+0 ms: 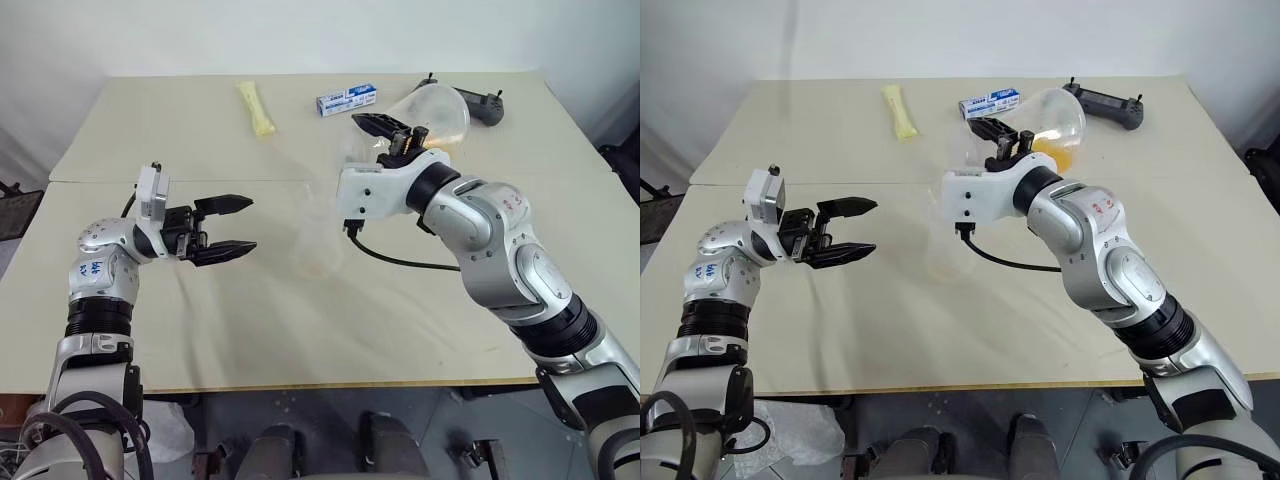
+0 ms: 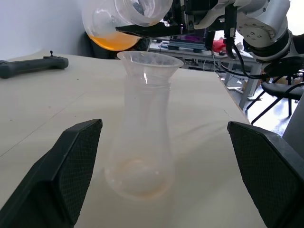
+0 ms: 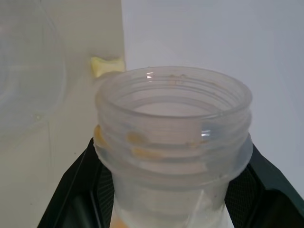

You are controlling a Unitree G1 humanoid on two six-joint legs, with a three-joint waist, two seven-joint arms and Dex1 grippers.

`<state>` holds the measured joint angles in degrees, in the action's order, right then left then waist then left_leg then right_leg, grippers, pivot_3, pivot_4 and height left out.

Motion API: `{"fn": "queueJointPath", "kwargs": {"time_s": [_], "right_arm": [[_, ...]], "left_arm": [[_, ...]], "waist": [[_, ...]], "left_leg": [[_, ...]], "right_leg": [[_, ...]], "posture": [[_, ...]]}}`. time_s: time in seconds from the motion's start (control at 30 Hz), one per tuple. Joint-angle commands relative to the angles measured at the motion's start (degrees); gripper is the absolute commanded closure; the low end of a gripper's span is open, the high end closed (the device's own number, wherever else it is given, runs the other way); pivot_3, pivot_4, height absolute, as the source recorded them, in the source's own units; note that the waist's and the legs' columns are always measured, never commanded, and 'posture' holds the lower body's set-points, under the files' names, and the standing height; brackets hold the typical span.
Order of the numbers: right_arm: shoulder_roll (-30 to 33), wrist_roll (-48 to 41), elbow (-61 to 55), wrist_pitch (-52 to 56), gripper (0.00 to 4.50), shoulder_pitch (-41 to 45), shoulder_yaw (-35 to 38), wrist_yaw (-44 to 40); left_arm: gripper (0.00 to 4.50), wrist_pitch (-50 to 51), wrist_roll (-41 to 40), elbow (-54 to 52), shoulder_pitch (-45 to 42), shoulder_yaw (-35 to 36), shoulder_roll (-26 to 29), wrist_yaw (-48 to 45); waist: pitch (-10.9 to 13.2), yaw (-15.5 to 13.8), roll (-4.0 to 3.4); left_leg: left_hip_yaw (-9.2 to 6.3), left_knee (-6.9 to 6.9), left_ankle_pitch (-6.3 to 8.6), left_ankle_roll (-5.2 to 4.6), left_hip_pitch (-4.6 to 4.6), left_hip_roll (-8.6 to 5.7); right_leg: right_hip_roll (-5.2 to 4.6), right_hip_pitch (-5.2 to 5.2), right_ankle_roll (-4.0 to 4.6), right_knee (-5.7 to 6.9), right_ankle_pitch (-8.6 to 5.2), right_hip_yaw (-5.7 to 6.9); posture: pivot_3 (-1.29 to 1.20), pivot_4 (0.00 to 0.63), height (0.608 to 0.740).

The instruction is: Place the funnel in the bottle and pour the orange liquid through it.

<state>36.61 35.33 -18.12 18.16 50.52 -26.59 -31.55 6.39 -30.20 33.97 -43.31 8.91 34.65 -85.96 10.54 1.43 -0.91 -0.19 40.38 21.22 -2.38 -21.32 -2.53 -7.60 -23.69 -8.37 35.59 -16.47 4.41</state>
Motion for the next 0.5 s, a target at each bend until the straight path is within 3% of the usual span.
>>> {"fn": "queueJointPath", "kwargs": {"time_s": [0.03,0.5], "right_arm": [[-0.06,3.03,-0.40,-3.68,2.01,1.41,1.39,-0.28],[-1.07,6.51,5.48,-15.68,2.01,2.55,2.73,1.68]], "left_arm": [[0.00,0.07,-0.31,-2.11,-0.65,0.04,0.82,-2.79],[0.00,-0.42,-0.28,-1.82,-0.79,-0.69,0.55,-2.99]], "waist": [[0.00,0.24,0.00],[0.00,0.35,0.00]], "left_leg": [[0.00,-0.01,0.00,0.00,0.00,-0.01],[0.01,-0.07,0.00,0.00,0.01,0.00]], "right_leg": [[0.00,0.00,0.00,0.00,0.00,0.00],[0.00,-0.04,0.00,0.00,0.00,0.01]], "posture": [[0.00,0.150,0.740],[0.00,0.150,0.740]]}}
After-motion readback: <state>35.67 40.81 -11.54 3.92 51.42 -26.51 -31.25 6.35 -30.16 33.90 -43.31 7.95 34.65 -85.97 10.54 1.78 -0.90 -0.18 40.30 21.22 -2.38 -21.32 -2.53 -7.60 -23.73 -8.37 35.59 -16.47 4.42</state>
